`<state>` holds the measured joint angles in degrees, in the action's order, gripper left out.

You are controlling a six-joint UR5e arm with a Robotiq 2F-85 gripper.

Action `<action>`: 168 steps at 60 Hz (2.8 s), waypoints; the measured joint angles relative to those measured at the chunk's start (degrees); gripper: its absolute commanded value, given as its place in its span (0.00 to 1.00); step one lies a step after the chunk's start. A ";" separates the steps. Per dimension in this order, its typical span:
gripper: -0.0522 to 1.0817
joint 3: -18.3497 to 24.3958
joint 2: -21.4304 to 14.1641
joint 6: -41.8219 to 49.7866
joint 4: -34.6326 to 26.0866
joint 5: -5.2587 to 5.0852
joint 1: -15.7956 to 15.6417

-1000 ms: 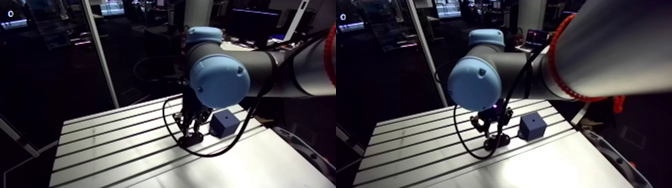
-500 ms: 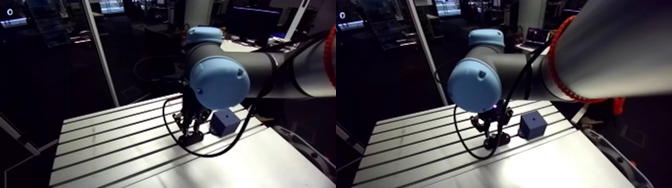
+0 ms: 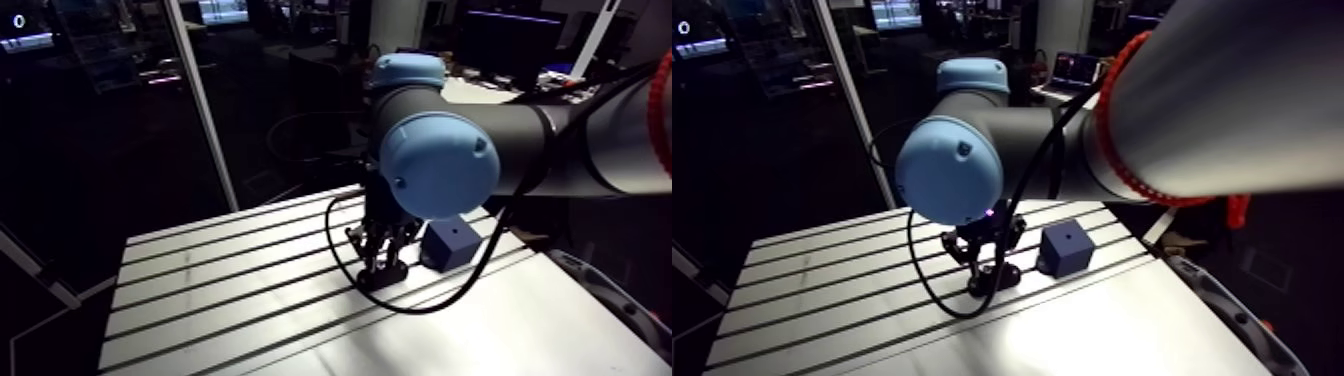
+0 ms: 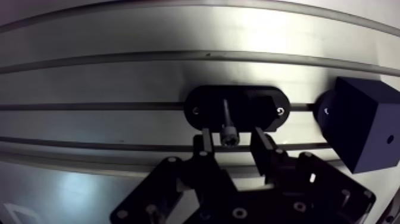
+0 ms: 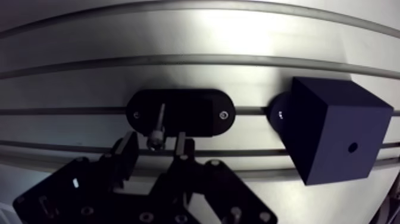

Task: Pick up the M10 bolt and insert it into the hole until fully seated.

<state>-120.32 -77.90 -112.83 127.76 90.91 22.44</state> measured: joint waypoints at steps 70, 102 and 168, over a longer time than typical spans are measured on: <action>0.63 0.29 0.79 0.08 0.00 0.01 -0.02; 0.67 0.45 0.85 0.14 -0.05 -0.05 -0.10; 0.88 2.89 -2.24 0.36 -2.24 -0.62 -1.21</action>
<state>-117.42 -80.14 -112.47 125.51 90.29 21.23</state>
